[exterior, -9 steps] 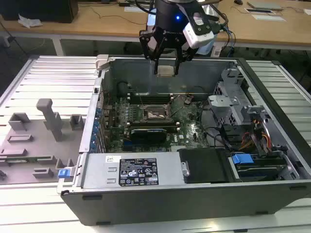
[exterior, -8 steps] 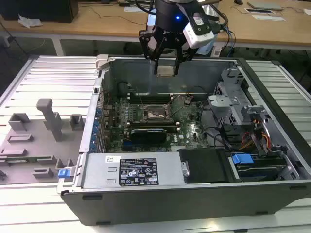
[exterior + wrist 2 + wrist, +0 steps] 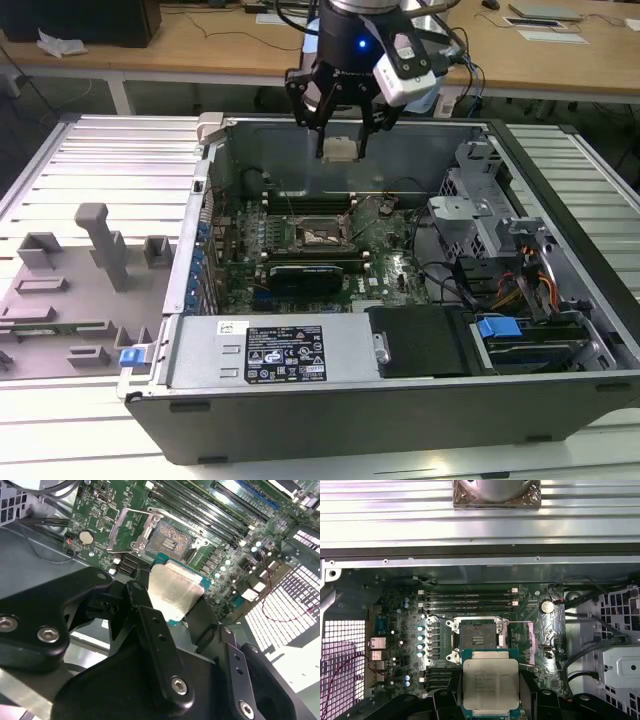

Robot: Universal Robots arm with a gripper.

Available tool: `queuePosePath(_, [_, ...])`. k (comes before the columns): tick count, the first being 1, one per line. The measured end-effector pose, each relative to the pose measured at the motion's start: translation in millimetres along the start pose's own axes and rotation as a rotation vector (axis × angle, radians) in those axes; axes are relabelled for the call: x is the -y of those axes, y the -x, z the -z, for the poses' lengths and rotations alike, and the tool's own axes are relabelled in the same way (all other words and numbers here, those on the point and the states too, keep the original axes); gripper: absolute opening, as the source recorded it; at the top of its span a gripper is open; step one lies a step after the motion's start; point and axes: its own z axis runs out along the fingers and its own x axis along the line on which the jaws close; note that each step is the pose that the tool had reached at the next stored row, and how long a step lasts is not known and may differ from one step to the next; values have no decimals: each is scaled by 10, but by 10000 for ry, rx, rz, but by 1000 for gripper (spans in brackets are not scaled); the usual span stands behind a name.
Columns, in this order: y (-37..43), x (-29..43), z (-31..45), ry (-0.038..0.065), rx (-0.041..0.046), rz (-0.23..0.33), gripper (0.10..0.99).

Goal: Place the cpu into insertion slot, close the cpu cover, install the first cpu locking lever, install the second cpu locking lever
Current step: 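Place the cpu into insertion slot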

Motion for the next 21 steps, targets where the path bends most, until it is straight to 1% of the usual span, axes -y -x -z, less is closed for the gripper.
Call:
queuePosePath(3, [-18,6,-61,1,13,3,541])
queuePosePath(9, [-29,18,-189,1,12,17,541])
queuePosePath(10, [-44,23,-250,1,11,28,541])
queuePosePath(12, [-57,29,-309,0,11,32,541])
queuePosePath(14, [-62,32,-344,0,11,33,541])
queuePosePath(21, [-81,48,-516,1,13,14,541])
